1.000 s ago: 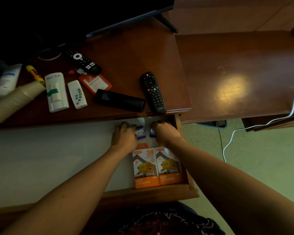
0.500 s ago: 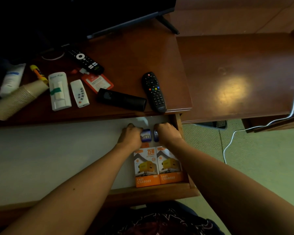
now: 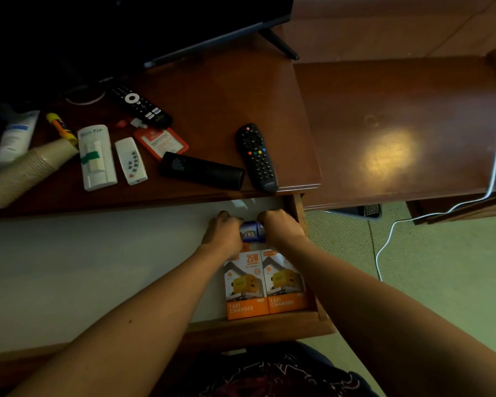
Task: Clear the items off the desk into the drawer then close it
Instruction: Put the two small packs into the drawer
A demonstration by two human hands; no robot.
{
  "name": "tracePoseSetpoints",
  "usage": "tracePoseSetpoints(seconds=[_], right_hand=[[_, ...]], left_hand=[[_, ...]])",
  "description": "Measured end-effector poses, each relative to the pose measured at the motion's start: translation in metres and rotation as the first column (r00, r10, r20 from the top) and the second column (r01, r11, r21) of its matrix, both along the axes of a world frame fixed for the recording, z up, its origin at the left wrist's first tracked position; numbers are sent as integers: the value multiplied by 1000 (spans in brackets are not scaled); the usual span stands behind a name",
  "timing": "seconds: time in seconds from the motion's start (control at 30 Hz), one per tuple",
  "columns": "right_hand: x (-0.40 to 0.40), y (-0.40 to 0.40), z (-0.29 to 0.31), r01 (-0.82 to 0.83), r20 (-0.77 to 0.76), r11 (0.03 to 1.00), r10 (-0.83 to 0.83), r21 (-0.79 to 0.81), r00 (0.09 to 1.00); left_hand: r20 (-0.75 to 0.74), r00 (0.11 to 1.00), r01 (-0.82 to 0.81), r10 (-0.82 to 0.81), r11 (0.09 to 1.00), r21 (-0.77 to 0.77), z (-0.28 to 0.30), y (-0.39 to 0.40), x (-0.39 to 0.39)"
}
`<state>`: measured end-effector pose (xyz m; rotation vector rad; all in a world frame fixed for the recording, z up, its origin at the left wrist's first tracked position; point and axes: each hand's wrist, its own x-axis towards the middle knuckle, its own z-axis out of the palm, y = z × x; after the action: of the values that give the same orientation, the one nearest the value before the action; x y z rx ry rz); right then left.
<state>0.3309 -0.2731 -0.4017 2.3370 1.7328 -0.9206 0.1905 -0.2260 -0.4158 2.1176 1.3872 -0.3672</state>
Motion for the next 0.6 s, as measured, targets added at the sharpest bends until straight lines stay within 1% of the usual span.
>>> tracePoseSetpoints(seconds=[0.13, 0.27, 0.37, 0.5, 0.6], right_hand=[[-1, -2, 3, -7, 7, 999, 7, 39, 1000], [-3, -5, 11, 15, 2, 996, -15, 84, 1000], [-9, -7, 20, 42, 1, 992, -43, 115, 999], [-23, -13, 35, 68, -15, 977, -66, 202, 998], [-34, -20, 51, 100, -24, 938, -98, 332, 995]], left_hand=[[25, 1000, -14, 13, 1000, 19, 2, -1, -4], [27, 998, -65, 64, 997, 36, 13, -3, -9], [58, 995, -90, 87, 995, 51, 26, -3, -15], [152, 980, -145, 130, 985, 95, 44, -6, -25], [269, 950, -201, 158, 970, 140, 62, -10, -35]])
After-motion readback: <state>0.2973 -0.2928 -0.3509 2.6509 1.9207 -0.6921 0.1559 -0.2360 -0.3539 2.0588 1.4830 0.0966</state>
